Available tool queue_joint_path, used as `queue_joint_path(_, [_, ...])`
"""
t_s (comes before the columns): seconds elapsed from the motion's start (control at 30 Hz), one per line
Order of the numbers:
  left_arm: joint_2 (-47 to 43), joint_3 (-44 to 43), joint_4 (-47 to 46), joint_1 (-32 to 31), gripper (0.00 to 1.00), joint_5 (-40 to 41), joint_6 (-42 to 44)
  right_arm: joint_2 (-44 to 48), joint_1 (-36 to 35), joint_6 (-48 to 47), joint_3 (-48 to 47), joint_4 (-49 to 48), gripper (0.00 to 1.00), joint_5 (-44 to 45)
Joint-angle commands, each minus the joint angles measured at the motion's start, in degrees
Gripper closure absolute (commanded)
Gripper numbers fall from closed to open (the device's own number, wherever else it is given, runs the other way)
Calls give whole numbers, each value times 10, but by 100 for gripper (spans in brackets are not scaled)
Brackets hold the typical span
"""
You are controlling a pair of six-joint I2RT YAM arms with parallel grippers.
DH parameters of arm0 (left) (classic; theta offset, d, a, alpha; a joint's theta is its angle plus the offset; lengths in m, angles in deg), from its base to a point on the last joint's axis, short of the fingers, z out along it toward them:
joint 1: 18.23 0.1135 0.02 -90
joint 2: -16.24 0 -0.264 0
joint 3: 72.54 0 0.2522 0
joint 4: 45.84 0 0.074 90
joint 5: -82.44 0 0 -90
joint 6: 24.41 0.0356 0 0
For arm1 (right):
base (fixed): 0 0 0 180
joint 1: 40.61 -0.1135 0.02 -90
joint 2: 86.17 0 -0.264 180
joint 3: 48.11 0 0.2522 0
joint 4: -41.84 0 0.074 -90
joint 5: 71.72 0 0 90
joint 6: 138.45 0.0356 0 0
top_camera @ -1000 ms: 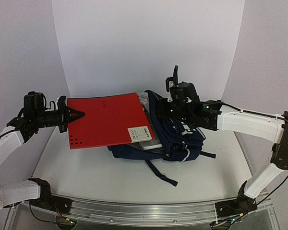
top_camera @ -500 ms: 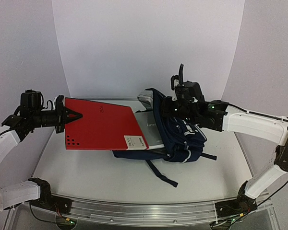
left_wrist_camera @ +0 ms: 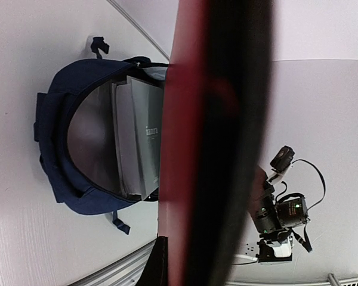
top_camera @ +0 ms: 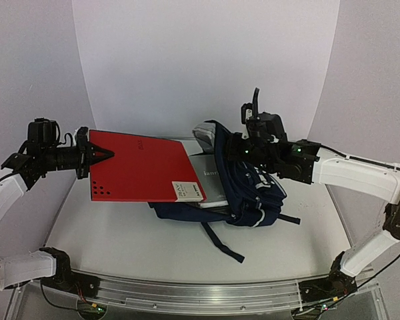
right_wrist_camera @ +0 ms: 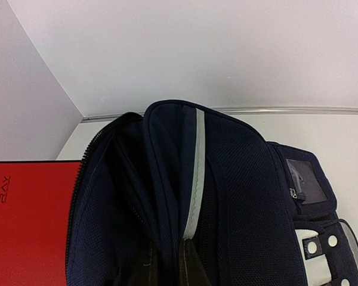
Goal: Pack the student bag
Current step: Place the files in the student bag.
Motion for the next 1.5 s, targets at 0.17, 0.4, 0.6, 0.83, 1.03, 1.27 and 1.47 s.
queue_joint_path(0.17, [68,-40,-173,-53,100,-45,-41,61,-4,4,-21,-142,100,17])
queue_joint_path(0.4, [116,-16,-187,-67,100,-27,-24,72,-4,4,-16,-142,100,12])
queue_joint_path(0.6, [168,8,-246,-67,100,-39,-41,81,-4,6,-10,-143,100,7])
queue_joint_path(0.83, [237,-13,-326,-83,100,-41,-57,82,-4,13,-5,-146,100,-14])
queue_joint_path(1.03, [295,-35,-405,-113,100,-15,-77,71,-4,20,-7,-149,100,-37])
queue_joint_path(1.27, [349,-37,-472,-136,100,32,-64,53,-5,30,-15,-157,100,-63])
queue_joint_path(1.47, [408,-67,-497,-193,100,75,-57,33,-6,36,-23,-169,100,-74])
